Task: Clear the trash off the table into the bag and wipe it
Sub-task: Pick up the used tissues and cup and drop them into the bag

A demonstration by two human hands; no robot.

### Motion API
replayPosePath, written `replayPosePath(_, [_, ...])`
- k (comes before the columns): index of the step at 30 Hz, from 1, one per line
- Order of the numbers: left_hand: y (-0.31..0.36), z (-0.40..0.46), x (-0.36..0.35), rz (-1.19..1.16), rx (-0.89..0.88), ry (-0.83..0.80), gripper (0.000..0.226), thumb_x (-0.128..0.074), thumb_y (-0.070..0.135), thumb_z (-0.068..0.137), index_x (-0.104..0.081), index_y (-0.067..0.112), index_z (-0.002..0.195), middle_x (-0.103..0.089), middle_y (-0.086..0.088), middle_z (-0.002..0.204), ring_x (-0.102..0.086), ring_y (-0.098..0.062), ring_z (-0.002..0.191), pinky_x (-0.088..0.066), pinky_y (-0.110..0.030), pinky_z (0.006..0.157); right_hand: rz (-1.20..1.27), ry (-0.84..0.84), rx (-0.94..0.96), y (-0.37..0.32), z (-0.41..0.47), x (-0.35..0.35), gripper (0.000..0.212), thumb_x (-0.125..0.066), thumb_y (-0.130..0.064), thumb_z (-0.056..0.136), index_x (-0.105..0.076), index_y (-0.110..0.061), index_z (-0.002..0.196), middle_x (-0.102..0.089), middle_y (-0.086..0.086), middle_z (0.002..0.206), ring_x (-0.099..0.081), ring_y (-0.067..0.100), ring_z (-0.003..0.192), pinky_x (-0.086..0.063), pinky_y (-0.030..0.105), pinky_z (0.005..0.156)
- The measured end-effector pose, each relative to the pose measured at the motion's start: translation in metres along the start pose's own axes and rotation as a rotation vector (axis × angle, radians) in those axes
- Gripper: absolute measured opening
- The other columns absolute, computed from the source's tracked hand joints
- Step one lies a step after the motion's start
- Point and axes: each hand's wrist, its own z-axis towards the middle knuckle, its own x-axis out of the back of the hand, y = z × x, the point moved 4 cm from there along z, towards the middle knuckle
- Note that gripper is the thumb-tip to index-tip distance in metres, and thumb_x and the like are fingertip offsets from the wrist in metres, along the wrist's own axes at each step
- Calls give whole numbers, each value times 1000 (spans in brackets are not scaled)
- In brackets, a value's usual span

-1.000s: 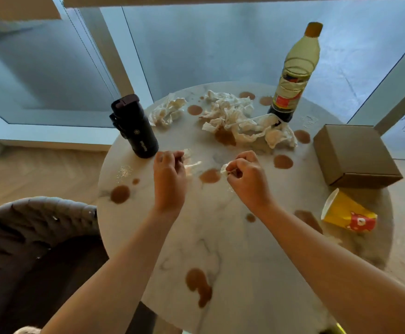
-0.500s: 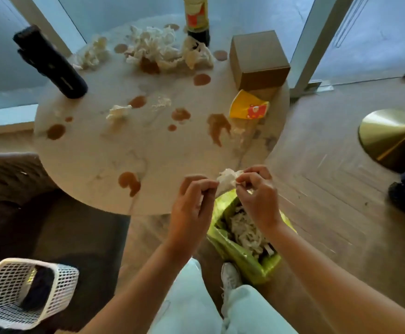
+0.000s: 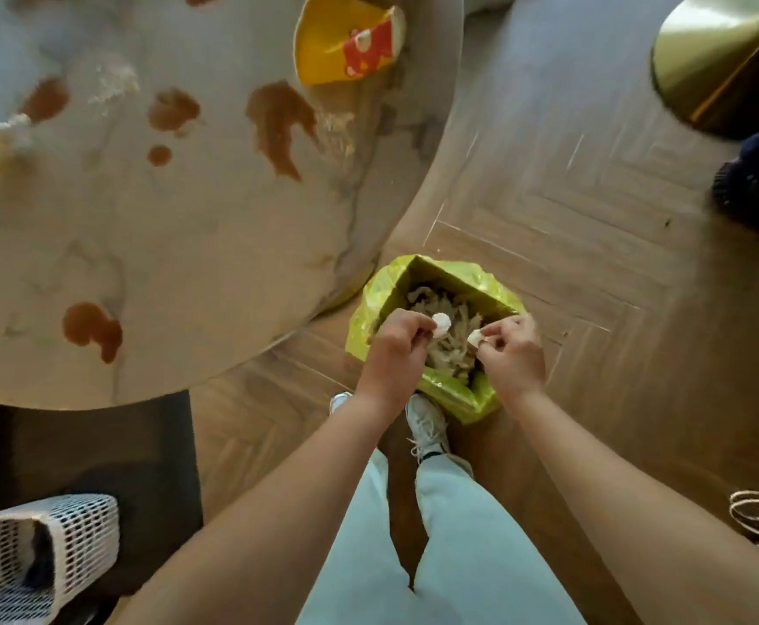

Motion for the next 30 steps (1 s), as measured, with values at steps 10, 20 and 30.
replayPosePath(10, [-56, 6, -56, -18, 320, -275, 34, -44, -1, 92, -55, 6, 123, -58, -10, 126, -51, -19, 119, -37, -19, 97, -43, -161, -199, 47, 23, -25, 23, -59, -10, 85, -62, -9, 108, -48, 5, 120, -52, 14, 95, -36, 19, 76])
replayPosePath(20, [-10, -1, 7, -73, 266, -192, 31, -50, 4, 92, -55, 12, 122, -58, -2, 122, -51, -6, 109, -37, -11, 91, 29, -48, -7, -16, 8, 20, 18, -55, -3, 84, -65, -10, 99, -55, 5, 104, -53, 15, 86, -43, 24, 75])
replayPosePath(30, [63, -5, 128, 28, -250, 222, 26, -53, -11, 78, -67, 1, 96, -63, -10, 101, -56, -11, 95, -42, -11, 89, 114, 59, 576, -188, -6, 52, 11, -63, 3, 81, -68, -2, 90, -62, 9, 88, -58, 16, 72, -50, 24, 71])
